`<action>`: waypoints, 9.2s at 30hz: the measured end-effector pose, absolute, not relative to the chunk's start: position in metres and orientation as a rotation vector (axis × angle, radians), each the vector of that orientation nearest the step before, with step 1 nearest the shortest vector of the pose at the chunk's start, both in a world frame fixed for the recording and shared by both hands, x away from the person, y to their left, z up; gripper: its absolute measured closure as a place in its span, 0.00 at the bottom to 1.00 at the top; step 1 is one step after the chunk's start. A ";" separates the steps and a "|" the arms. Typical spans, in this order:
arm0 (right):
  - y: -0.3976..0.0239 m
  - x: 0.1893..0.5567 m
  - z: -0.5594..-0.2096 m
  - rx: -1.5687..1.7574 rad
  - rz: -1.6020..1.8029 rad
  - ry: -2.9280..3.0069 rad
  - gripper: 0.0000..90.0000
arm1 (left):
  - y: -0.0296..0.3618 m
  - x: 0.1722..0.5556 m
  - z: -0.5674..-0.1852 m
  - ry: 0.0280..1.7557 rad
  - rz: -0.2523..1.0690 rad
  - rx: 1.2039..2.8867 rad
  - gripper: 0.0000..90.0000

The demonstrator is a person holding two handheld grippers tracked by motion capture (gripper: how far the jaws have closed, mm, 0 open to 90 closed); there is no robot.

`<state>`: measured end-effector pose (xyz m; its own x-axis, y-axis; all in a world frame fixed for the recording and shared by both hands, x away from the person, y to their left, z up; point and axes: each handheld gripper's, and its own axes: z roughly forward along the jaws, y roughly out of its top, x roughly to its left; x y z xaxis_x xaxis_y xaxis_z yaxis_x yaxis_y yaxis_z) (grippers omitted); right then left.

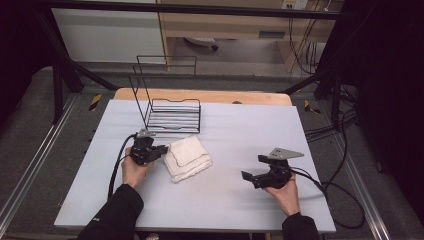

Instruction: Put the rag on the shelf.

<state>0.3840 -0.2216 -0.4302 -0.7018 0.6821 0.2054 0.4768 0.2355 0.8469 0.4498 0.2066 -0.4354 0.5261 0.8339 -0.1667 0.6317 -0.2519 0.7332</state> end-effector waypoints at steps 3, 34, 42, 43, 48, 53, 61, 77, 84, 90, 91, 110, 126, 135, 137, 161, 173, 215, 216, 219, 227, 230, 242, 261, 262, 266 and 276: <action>-0.195 0.397 -0.425 1.060 1.443 2.312 0.04 | 0.207 0.455 -0.443 1.228 0.318 1.989 0.91; -0.081 0.438 -0.450 1.269 1.226 2.487 0.91 | 0.232 0.427 -0.434 1.204 0.367 1.905 0.35; -0.080 0.407 -0.443 1.295 1.262 2.481 0.91 | 0.223 0.445 -0.444 1.260 0.306 1.878 0.36; -0.079 0.404 -0.444 1.295 1.254 2.479 0.90 | 0.222 0.448 -0.446 1.261 0.316 1.879 0.38; -0.082 0.405 -0.443 1.194 1.245 2.479 0.71 | 0.212 0.454 -0.451 1.250 0.329 1.918 0.51; -0.084 0.408 -0.438 1.122 1.302 2.445 0.53 | 0.206 0.456 -0.450 1.244 0.331 1.919 0.60; -0.089 0.423 -0.427 1.068 1.354 2.378 0.25 | 0.199 0.458 -0.453 1.249 0.286 1.937 0.75; -0.090 0.478 -0.431 1.219 1.346 2.311 0.33 | 0.195 0.457 -0.453 1.200 0.305 1.971 0.88; -0.074 0.489 -0.445 1.195 1.272 2.365 0.47 | 0.196 0.456 -0.454 1.176 0.317 1.978 0.88; -0.070 0.493 -0.450 1.175 1.232 2.405 0.55 | 0.197 0.457 -0.454 1.166 0.311 1.976 0.87; -0.068 0.493 -0.451 1.169 1.224 2.414 0.57 | 0.197 0.457 -0.454 1.166 0.311 1.976 0.87; -0.064 0.488 -0.454 1.246 1.273 2.441 0.89 | 0.198 0.457 -0.453 1.178 0.305 1.962 0.90; -0.073 0.459 -0.417 1.103 1.401 2.324 0.90 | 0.204 0.438 -0.424 1.081 0.363 1.856 0.91; -0.077 0.443 -0.401 1.045 1.471 2.247 0.90 | 0.206 0.424 -0.408 1.032 0.393 1.799 0.91; -0.078 0.441 -0.399 1.038 1.478 2.239 0.91 | 0.206 0.421 -0.405 1.023 0.399 1.786 0.91; -0.094 0.418 -0.362 0.941 1.638 2.067 0.91 | 0.204 0.394 -0.366 0.903 0.473 1.685 0.91; -0.098 0.412 -0.353 0.904 1.668 2.027 0.91 | 0.203 0.388 -0.357 0.877 0.492 1.650 0.91; -0.075 0.411 -0.297 0.772 1.726 1.871 0.91 | 0.221 0.386 -0.309 0.849 0.603 1.458 0.91; -0.074 0.412 -0.296 0.768 1.728 1.868 0.91 | 0.221 0.386 -0.307 0.847 0.607 1.453 0.91; -0.073 0.413 -0.292 0.765 1.730 1.861 0.91 | 0.223 0.387 -0.304 0.844 0.612 1.449 0.91; -0.068 0.416 -0.281 0.747 1.735 1.830 0.91 | 0.225 0.391 -0.296 0.832 0.636 1.417 0.91; -0.066 0.417 -0.278 0.742 1.738 1.821 0.91 | 0.226 0.391 -0.292 0.827 0.648 1.408 0.91; -0.056 0.423 -0.263 0.726 1.745 1.790 0.91 | 0.232 0.397 -0.278 0.830 0.683 1.370 0.91; -0.046 0.439 -0.237 0.702 1.750 1.738 0.91 | 0.235 0.410 -0.254 0.830 0.730 1.315 0.91; -0.045 0.440 -0.236 0.709 1.752 1.738 0.91 | 0.236 0.411 -0.253 0.830 0.732 1.314 0.91; -0.042 0.445 -0.232 0.709 1.753 1.736 0.91 | 0.238 0.415 -0.248 0.836 0.736 1.307 0.91; -0.035 0.453 -0.218 0.688 1.747 1.721 0.91 | 0.243 0.424 -0.233 0.839 0.755 1.290 0.91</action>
<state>0.4533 -0.0346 -0.2183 -0.6954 0.7175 -0.0397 -0.0506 0.0063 0.9987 0.4237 0.2427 -0.2330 0.5048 0.8568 -0.1057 -0.0145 0.1308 0.9913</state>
